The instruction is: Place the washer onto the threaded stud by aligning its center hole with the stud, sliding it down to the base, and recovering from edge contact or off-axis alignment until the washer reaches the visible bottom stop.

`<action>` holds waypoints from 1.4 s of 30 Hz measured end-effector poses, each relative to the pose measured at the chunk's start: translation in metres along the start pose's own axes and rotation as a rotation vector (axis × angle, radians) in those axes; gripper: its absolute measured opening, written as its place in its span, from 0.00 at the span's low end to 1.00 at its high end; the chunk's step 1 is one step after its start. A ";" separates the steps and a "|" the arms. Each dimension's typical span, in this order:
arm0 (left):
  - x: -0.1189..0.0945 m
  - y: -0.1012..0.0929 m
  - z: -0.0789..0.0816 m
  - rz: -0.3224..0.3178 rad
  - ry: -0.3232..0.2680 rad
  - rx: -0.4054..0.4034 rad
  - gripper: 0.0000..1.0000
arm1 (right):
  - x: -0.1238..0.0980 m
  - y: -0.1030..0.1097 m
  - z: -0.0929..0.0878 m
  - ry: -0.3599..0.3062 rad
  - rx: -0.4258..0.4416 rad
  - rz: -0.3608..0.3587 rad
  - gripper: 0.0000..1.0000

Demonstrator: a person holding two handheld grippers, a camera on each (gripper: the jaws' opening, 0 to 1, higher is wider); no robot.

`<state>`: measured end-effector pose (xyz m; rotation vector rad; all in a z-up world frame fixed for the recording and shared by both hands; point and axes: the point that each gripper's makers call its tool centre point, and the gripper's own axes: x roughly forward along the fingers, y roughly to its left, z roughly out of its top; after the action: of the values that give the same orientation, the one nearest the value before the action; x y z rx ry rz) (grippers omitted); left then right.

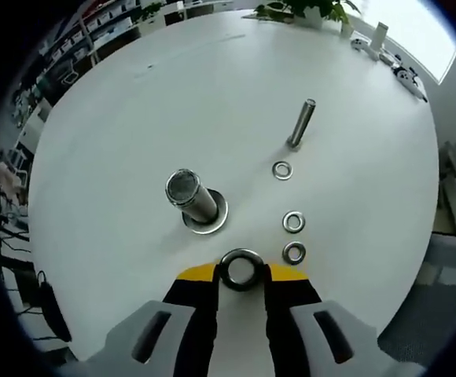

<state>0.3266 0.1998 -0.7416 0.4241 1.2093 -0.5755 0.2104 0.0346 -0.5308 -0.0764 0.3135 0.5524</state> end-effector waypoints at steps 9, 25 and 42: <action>-0.007 0.007 -0.028 -0.019 0.120 0.056 0.20 | 0.000 -0.002 0.000 -0.001 0.009 -0.005 0.43; -0.007 0.007 -0.029 -0.032 0.167 0.138 0.21 | 0.000 -0.002 -0.001 0.001 0.012 -0.006 0.43; -0.008 0.008 -0.029 -0.036 0.114 0.139 0.20 | 0.000 0.000 -0.001 0.006 0.001 -0.003 0.43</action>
<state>0.3079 0.2247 -0.7427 0.5601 1.2923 -0.6766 0.2103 0.0343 -0.5320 -0.0778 0.3197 0.5491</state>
